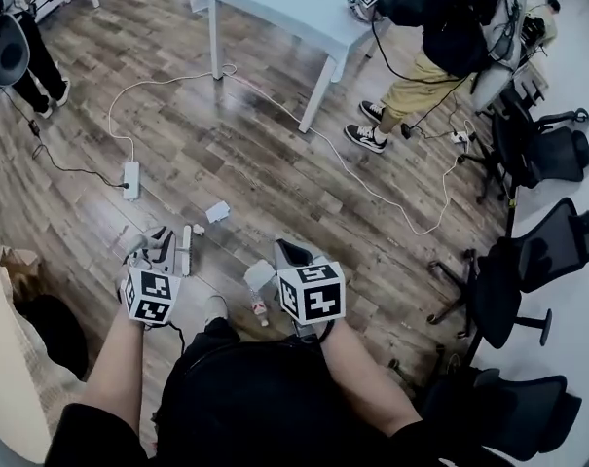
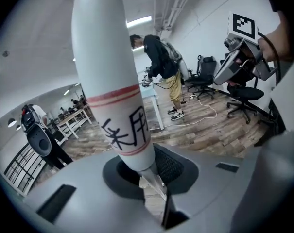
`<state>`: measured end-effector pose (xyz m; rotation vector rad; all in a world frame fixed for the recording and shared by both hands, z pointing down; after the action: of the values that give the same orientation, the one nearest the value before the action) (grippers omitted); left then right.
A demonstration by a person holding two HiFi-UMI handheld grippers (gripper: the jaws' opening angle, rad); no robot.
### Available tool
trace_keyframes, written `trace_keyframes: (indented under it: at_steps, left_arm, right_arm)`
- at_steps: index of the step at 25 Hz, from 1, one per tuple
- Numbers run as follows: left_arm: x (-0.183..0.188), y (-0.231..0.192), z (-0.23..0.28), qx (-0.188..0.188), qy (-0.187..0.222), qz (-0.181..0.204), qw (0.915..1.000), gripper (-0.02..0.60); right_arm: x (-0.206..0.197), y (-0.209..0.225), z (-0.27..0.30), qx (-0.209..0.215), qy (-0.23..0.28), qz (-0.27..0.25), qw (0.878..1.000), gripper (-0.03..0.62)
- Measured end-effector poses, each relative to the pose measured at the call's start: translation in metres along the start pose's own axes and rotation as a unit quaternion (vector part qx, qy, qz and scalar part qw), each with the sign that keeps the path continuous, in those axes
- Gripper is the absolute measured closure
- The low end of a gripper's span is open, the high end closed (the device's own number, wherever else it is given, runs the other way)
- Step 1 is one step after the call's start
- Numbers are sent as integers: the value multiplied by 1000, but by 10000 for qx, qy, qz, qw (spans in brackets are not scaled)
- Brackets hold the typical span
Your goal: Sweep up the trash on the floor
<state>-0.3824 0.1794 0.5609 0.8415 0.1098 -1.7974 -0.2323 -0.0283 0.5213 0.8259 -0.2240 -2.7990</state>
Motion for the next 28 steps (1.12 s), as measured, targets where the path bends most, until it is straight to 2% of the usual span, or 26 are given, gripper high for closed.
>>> trace_keyframes:
  at_steps: [2,6,9,14,21,28]
  left_arm:
    - [-6,-25,11,-169,42,167,9997,534]
    - [-15,-68,34,-282,70,305,9991,534]
    - [-20,-82,54,-335,4,500,9982,534]
    - [-13,-86,87,-505,-11,955,9941,534]
    - [-3,-83,109,-686,69,896,9936,534]
    - [4,-53,106,-1147,215,880,9893,534]
  right_arm:
    - [3,-13,8,-121,5,255,9996,580]
    - [-3,-38,21,-330,-147,386,9986,580]
    - [-11,-40,15,-537,-147,607,9966,580]
    - [-24,-26,0,-1015,-138,1008,9896,580]
    - [-39,-15,-18,-1335,-182,1297,9824,580]
    - [-42,-11,-25,-1372,-157,1259,9824,580]
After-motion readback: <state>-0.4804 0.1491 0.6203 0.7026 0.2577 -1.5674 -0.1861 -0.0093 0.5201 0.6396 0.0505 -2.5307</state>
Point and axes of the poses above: the fingertips, and each gripper's own axes: z forward along the fingers, y to its right, x out of its top, the point moved 5 cm from there along -z, backward along the fingers, and after that the axes turned 12 degrees about -y, right-handed, at the moved point
